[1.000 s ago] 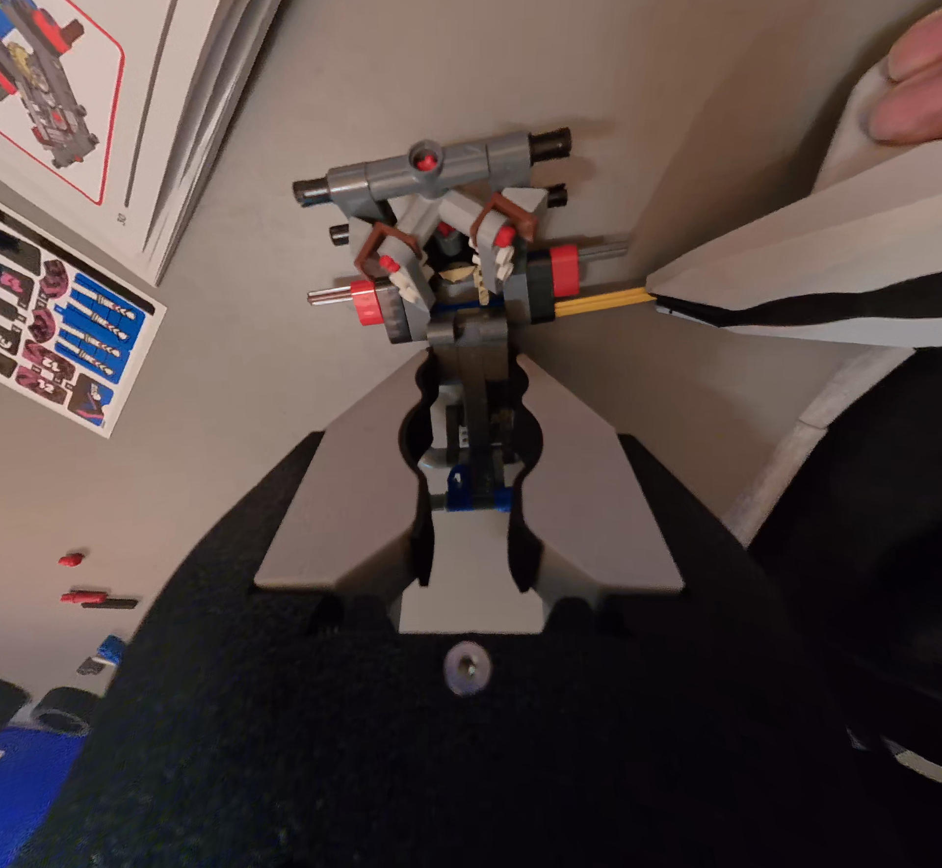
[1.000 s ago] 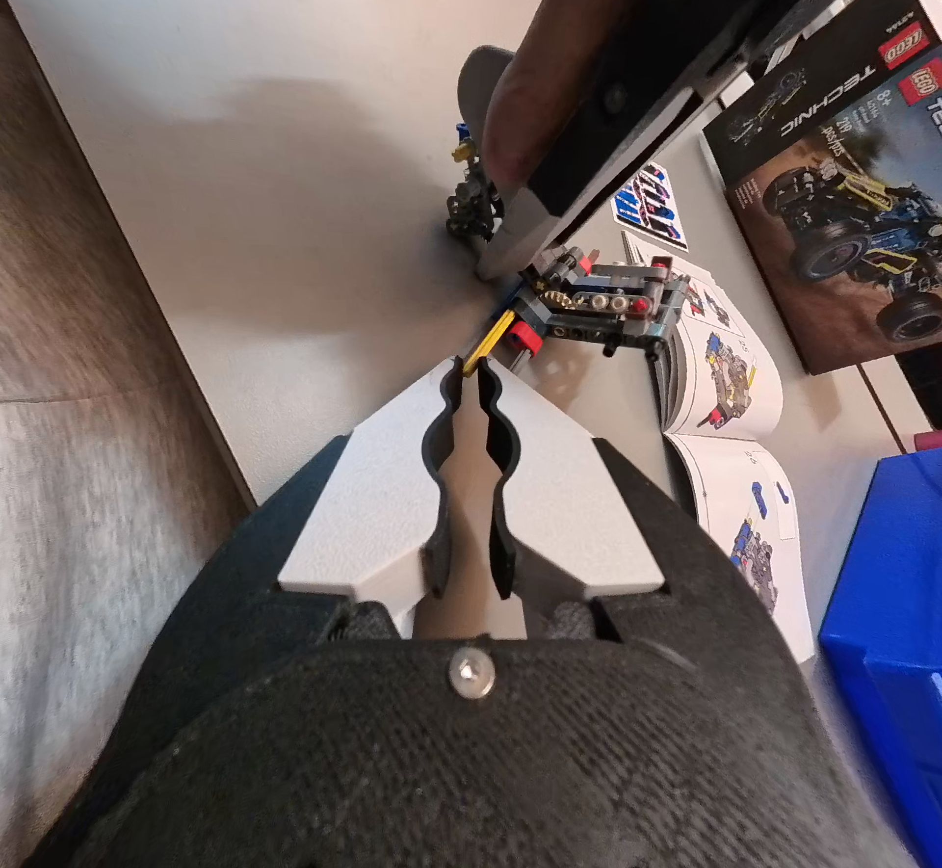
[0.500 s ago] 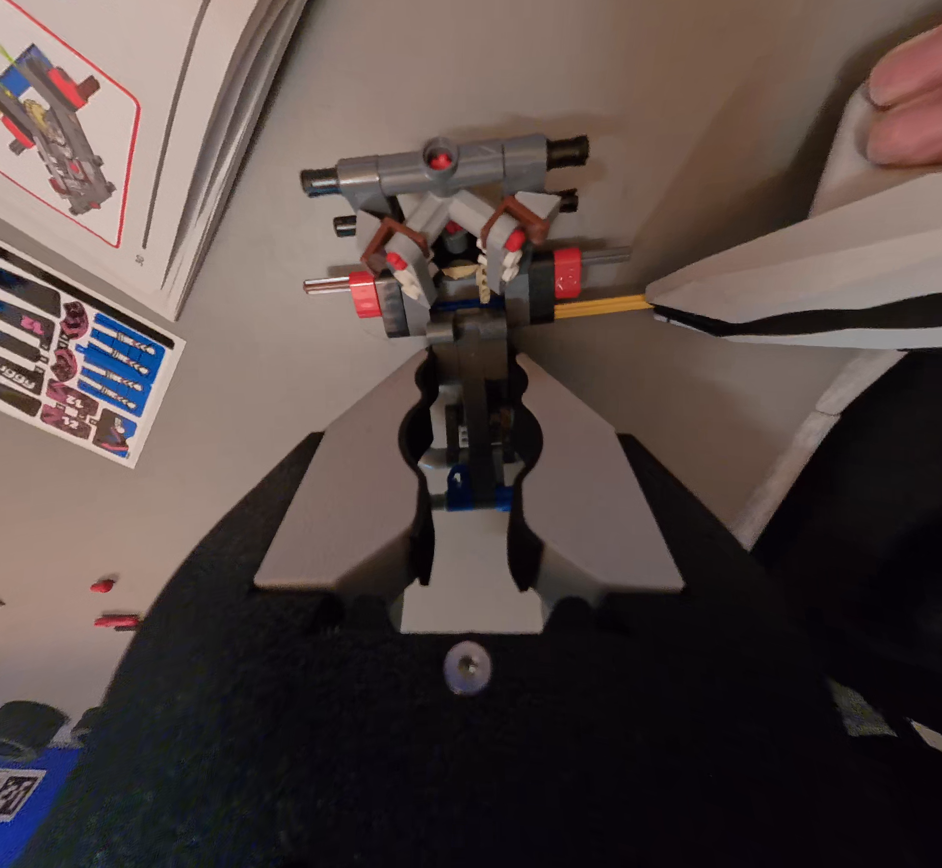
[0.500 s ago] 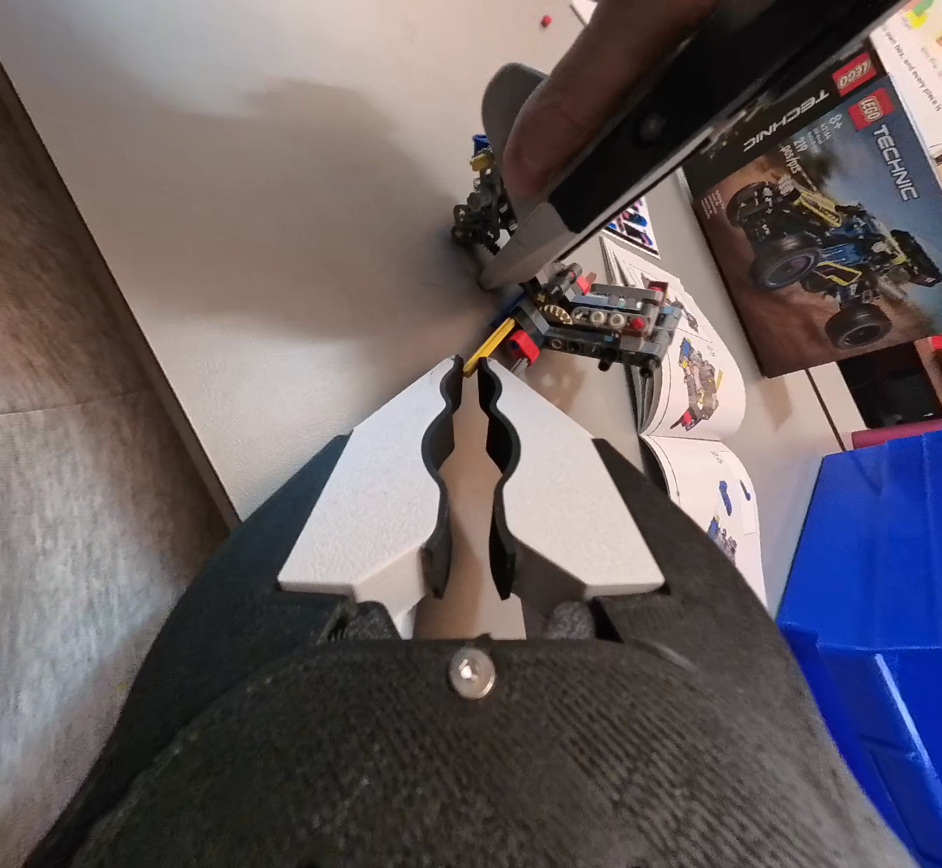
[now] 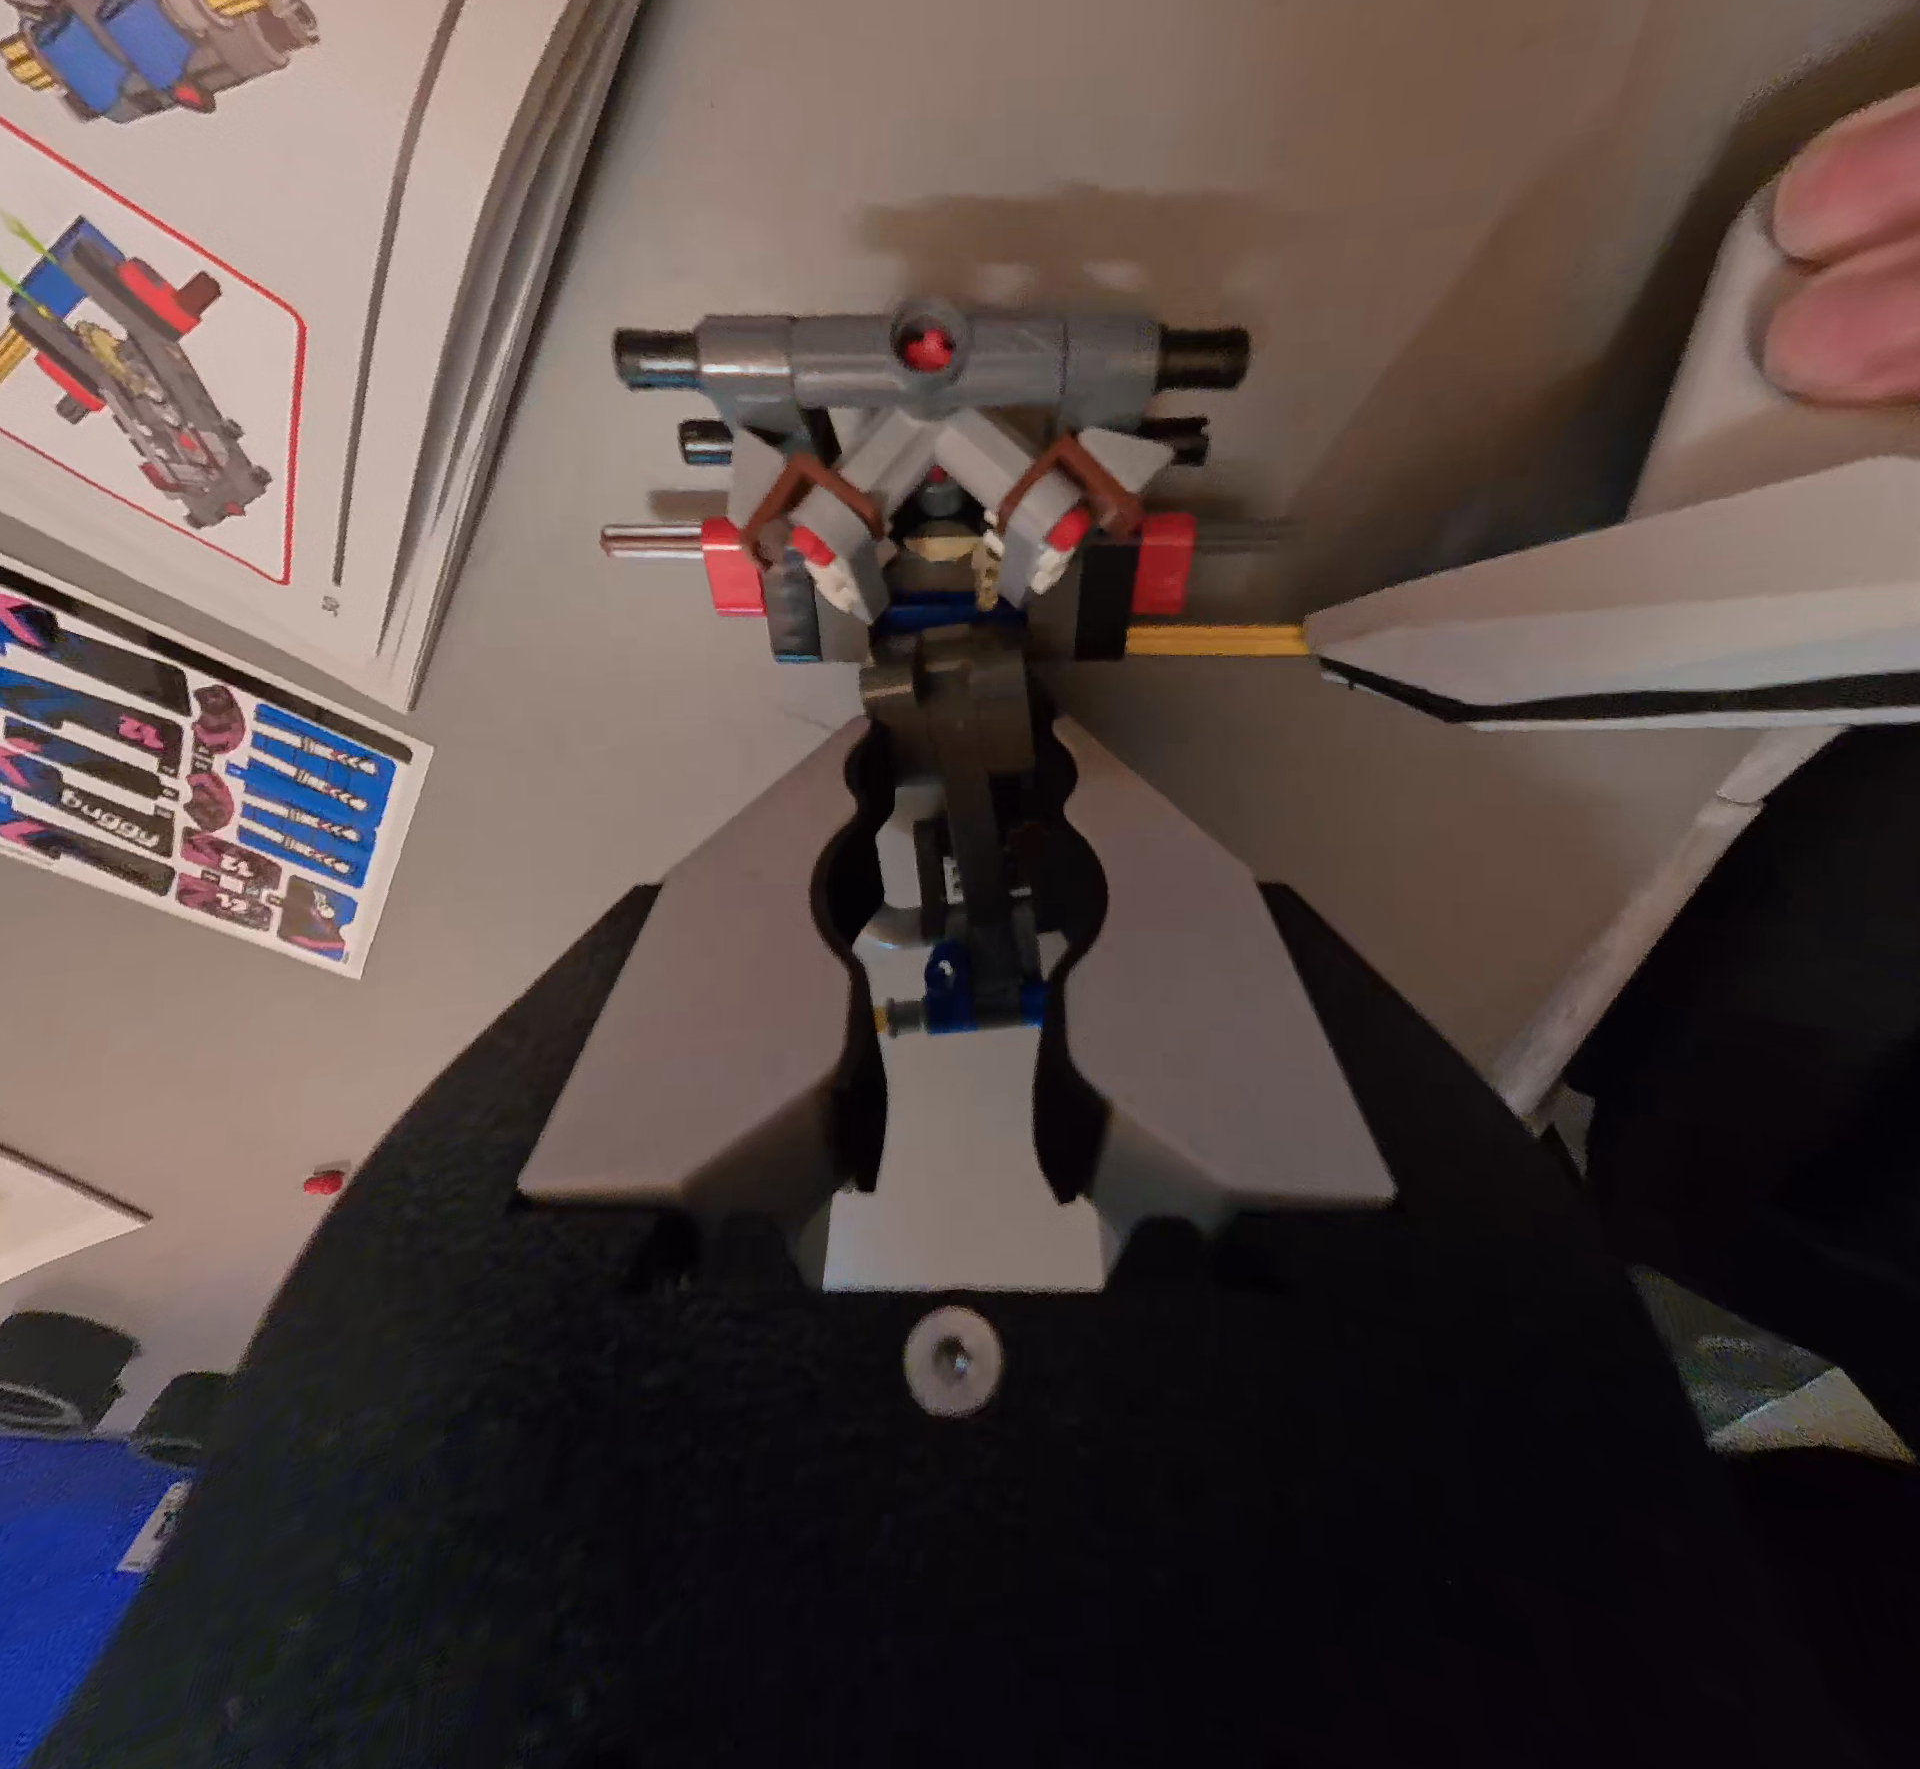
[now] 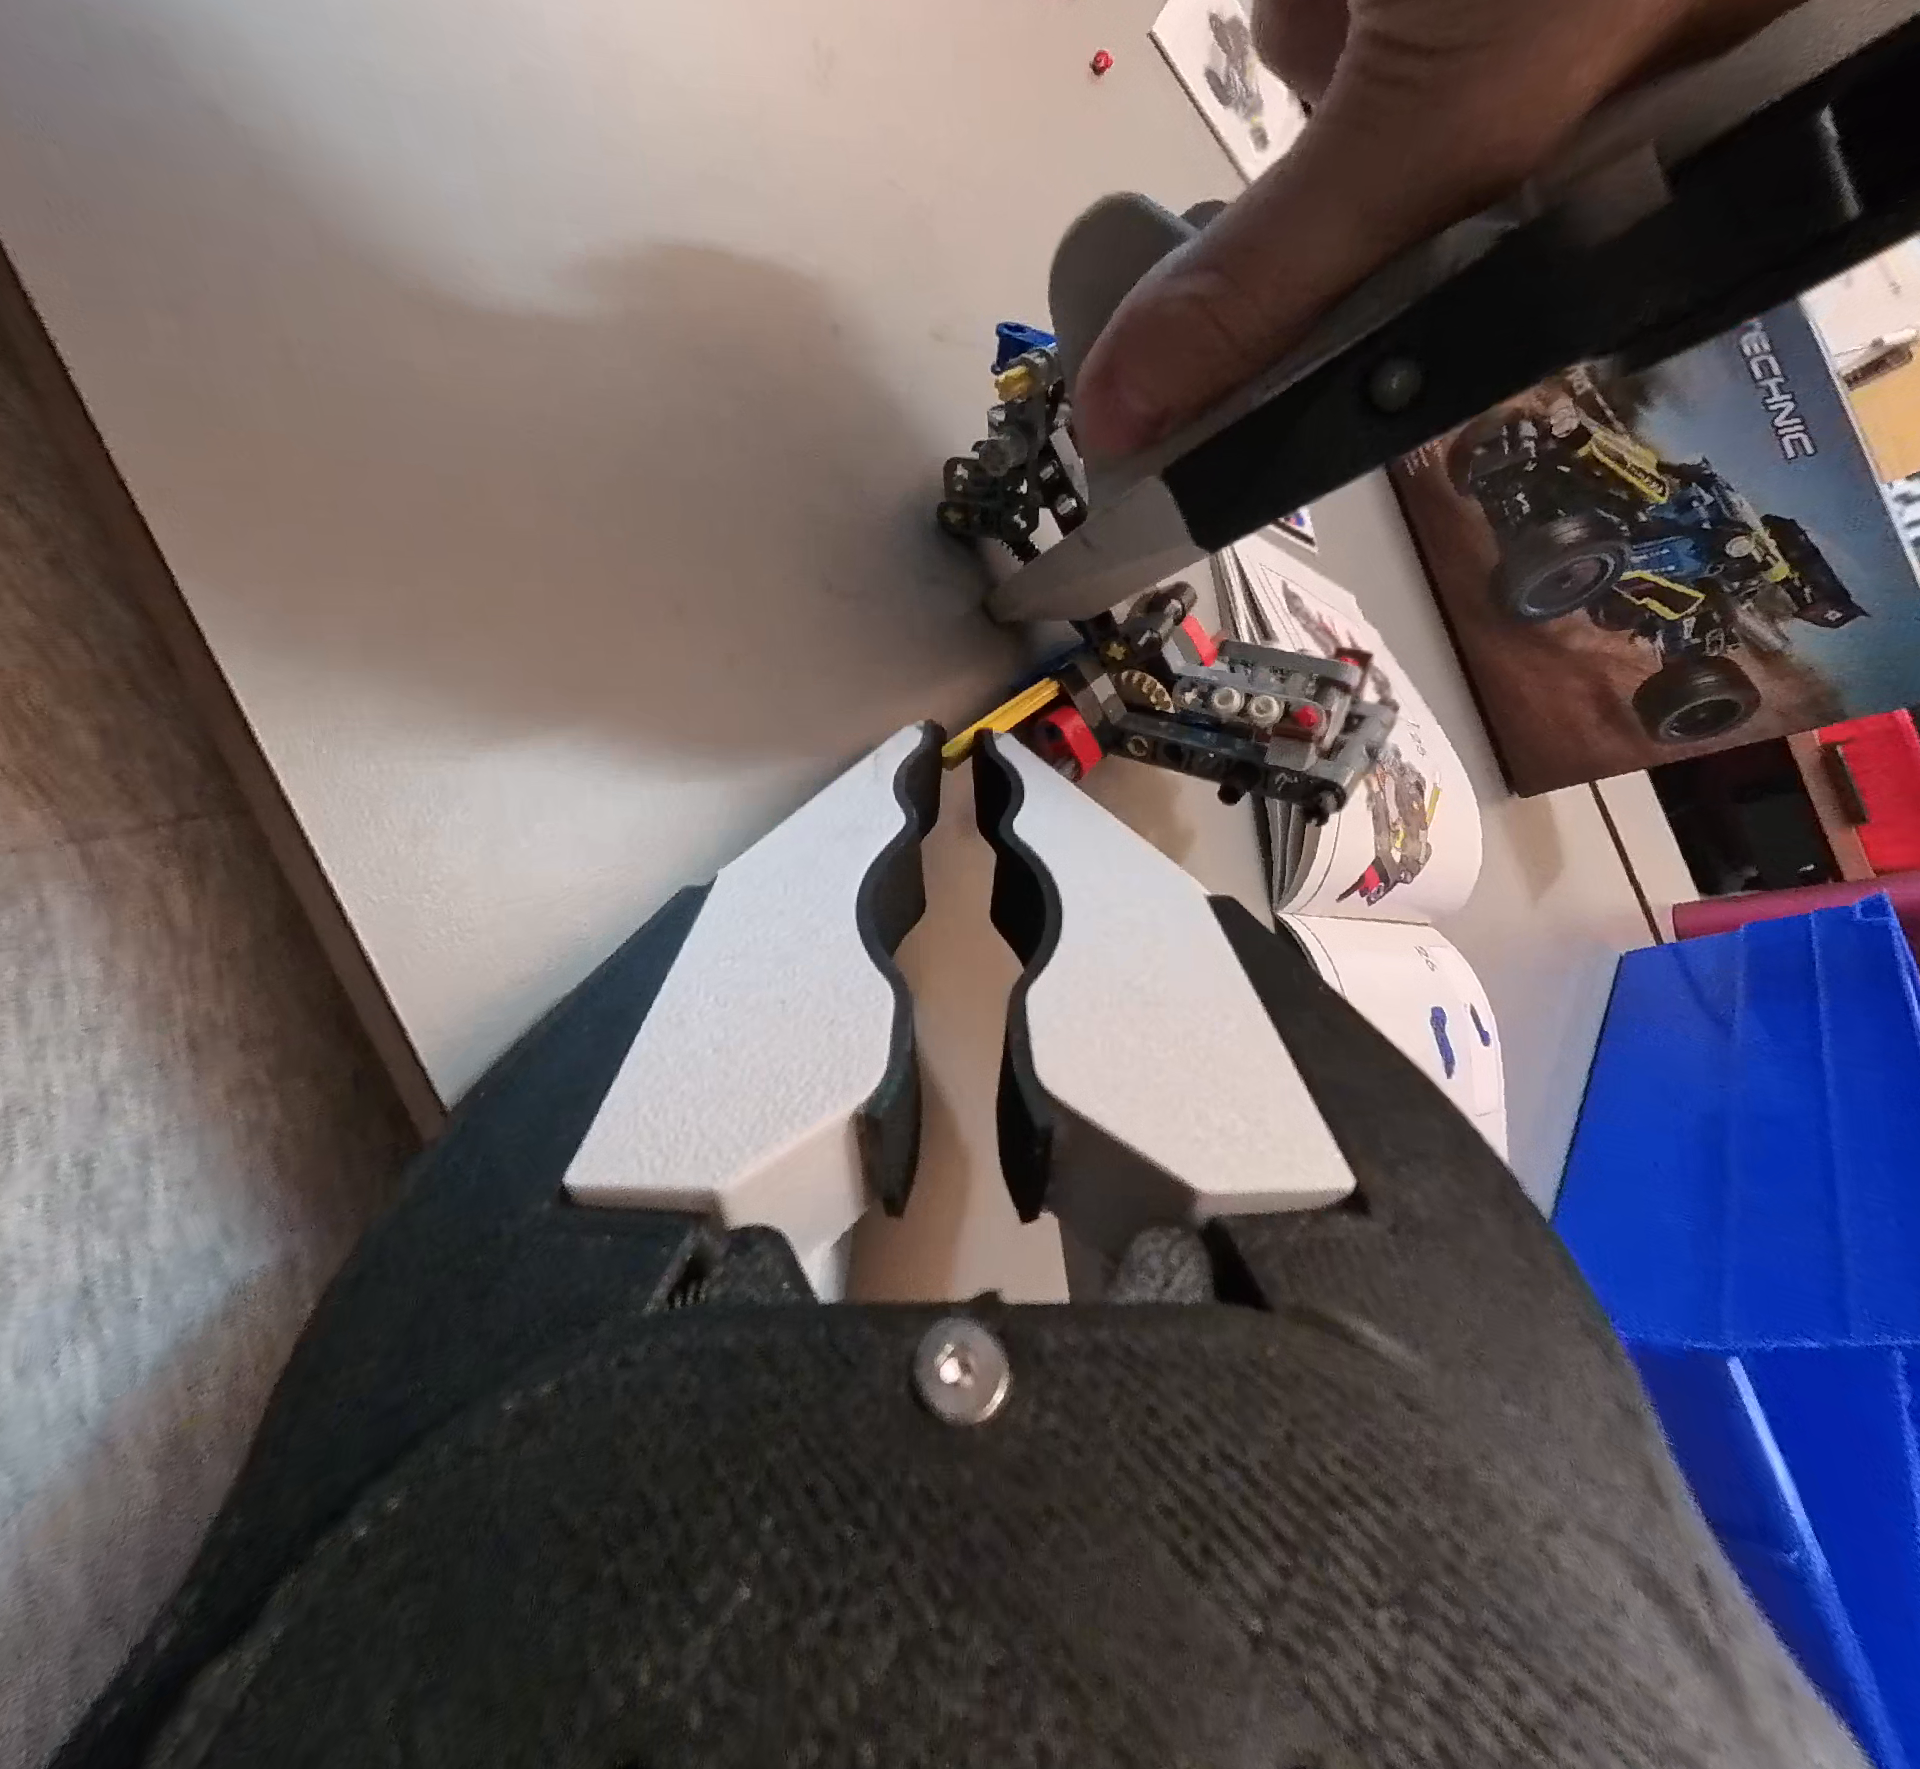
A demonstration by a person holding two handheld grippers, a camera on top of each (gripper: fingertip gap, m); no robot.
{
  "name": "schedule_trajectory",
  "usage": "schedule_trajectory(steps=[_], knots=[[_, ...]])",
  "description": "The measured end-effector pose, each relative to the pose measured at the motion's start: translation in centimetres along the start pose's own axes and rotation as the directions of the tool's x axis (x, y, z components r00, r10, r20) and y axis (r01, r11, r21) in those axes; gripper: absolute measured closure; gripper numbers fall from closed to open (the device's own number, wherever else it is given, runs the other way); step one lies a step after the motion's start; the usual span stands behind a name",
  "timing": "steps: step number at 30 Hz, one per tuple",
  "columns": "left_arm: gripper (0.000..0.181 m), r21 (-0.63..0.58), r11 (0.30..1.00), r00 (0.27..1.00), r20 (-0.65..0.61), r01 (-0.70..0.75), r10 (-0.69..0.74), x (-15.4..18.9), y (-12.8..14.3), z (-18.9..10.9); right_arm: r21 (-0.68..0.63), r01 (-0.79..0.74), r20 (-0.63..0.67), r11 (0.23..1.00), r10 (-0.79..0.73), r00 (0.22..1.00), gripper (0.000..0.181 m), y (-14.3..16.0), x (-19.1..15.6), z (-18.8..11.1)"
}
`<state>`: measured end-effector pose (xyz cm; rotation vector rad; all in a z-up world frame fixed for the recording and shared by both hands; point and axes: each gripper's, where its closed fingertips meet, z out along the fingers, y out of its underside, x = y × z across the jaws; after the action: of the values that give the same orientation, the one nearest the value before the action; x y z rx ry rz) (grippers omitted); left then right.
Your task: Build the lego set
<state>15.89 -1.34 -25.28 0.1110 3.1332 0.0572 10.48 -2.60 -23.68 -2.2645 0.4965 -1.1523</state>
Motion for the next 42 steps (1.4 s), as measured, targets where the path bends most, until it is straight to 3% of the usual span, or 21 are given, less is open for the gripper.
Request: schedule_trajectory(steps=[1, 10, 20, 29, 42], knots=[[0.158, -0.003, 1.000, 1.000, 0.000, -0.002, 0.002, -0.1, 0.0, 0.0, -0.004, 0.001, -0.005, 1.000, -0.001, 1.000, 0.176, 0.0, 0.1, 0.0], [0.157, -0.023, 0.991, 0.991, 0.027, -0.129, 0.130, -0.8, -0.4, -0.1, -0.020, -0.039, 0.005, 0.999, 0.039, 0.999, 0.177, 1.4, 1.2, -0.1], [0.157, -0.058, 0.994, 0.996, 0.017, -0.090, 0.091, -1.2, -0.7, 0.0, -0.018, -0.013, -0.011, 1.000, 0.013, 1.000, 0.177, 1.2, 1.3, 0.3], [0.157, -0.010, 1.000, 1.000, -0.005, -0.015, 0.015, -1.2, -0.9, 0.0, -0.006, 0.015, -0.020, 1.000, -0.015, 1.000, 0.177, 0.7, 1.2, 0.7], [0.157, -0.046, 0.977, 0.978, 0.007, -0.209, 0.210, -1.8, -1.3, -0.1, 0.000, 0.002, -0.002, 1.000, -0.002, 1.000, 0.176, 0.7, 1.2, 0.7]])
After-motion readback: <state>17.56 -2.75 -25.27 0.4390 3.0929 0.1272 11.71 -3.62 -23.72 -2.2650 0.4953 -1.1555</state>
